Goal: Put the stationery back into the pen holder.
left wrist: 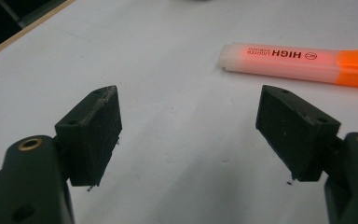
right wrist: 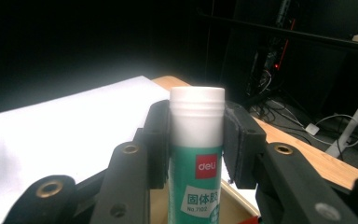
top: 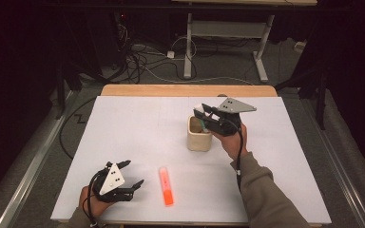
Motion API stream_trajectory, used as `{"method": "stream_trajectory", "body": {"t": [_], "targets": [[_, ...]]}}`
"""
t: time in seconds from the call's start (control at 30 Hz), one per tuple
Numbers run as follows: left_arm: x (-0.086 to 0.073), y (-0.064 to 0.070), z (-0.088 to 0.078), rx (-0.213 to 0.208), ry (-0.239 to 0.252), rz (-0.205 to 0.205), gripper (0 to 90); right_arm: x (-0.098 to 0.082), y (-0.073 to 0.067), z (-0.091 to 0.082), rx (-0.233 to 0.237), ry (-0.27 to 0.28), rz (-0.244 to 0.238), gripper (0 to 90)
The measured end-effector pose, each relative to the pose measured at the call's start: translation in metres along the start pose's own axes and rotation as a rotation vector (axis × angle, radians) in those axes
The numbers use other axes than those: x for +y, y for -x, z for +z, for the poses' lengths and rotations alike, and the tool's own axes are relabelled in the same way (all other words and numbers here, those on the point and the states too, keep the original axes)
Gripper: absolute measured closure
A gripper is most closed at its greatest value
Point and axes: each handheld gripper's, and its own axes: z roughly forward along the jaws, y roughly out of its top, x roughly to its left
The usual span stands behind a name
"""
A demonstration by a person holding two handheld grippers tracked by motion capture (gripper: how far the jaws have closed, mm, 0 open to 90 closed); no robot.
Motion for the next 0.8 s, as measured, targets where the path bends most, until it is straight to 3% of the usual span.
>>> {"method": "stream_trajectory", "body": {"t": [0.57,0.8], "targets": [[0.0,0.001,0.001,-0.003,-0.011,0.009,22.1,-0.015,-0.001,-0.004,0.015,-0.029,0.019,65.3],[0.0,0.001,0.001,-0.004,-0.013,0.006,22.1,-0.022,-0.002,-0.008,0.012,-0.049,0.002,65.2]]}}
